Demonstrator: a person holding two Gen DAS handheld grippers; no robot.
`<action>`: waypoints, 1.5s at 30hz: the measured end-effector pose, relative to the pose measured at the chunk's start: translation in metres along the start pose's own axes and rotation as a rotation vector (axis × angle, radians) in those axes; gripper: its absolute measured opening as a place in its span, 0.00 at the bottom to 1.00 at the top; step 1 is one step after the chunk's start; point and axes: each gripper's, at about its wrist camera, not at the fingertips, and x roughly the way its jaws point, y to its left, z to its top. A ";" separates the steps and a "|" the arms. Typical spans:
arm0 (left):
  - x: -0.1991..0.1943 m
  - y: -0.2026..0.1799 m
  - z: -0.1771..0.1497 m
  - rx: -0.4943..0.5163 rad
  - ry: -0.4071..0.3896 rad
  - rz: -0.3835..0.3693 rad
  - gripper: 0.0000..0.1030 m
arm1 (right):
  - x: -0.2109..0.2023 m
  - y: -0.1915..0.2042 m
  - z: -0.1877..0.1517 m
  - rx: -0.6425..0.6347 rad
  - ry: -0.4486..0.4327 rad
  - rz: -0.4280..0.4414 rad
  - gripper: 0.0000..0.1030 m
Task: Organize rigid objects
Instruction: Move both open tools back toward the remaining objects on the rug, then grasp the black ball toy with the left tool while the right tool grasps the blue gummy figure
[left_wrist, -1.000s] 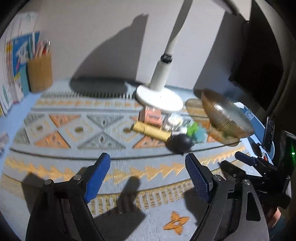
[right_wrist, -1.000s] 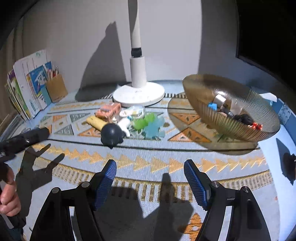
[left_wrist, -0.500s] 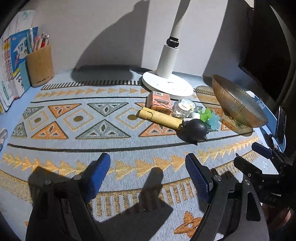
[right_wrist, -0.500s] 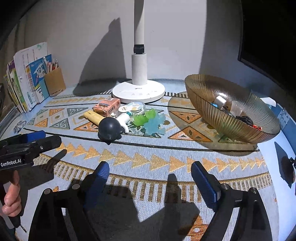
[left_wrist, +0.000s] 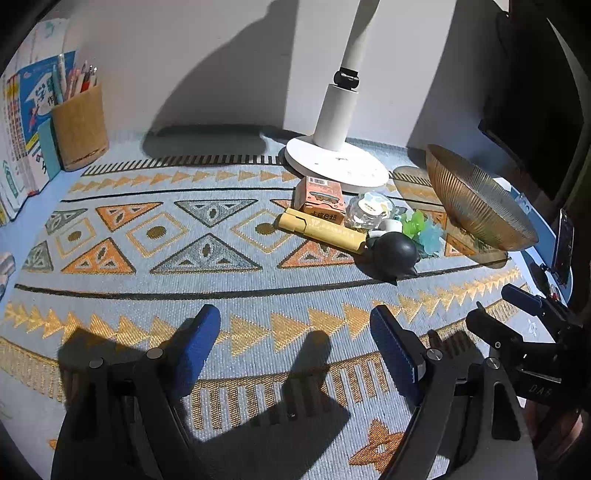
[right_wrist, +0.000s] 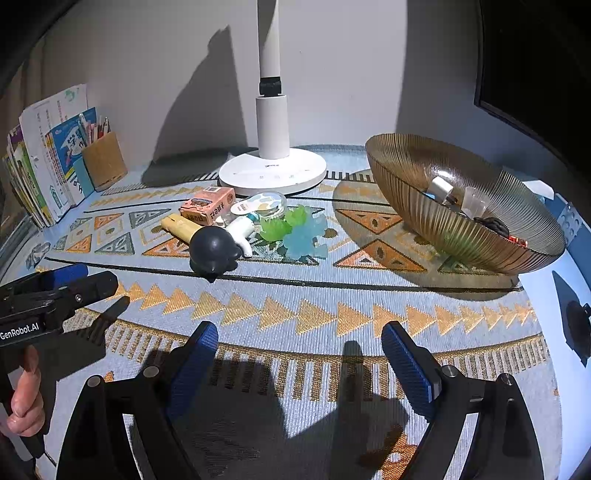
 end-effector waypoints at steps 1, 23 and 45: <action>0.000 0.000 0.000 -0.001 0.000 -0.001 0.80 | 0.000 0.000 0.000 0.001 0.001 0.001 0.87; 0.047 -0.074 0.047 0.231 0.119 -0.132 0.70 | 0.052 -0.034 0.069 0.139 0.155 0.172 0.67; 0.034 -0.078 0.034 0.216 0.087 -0.129 0.44 | 0.050 -0.025 0.062 0.063 0.107 0.148 0.36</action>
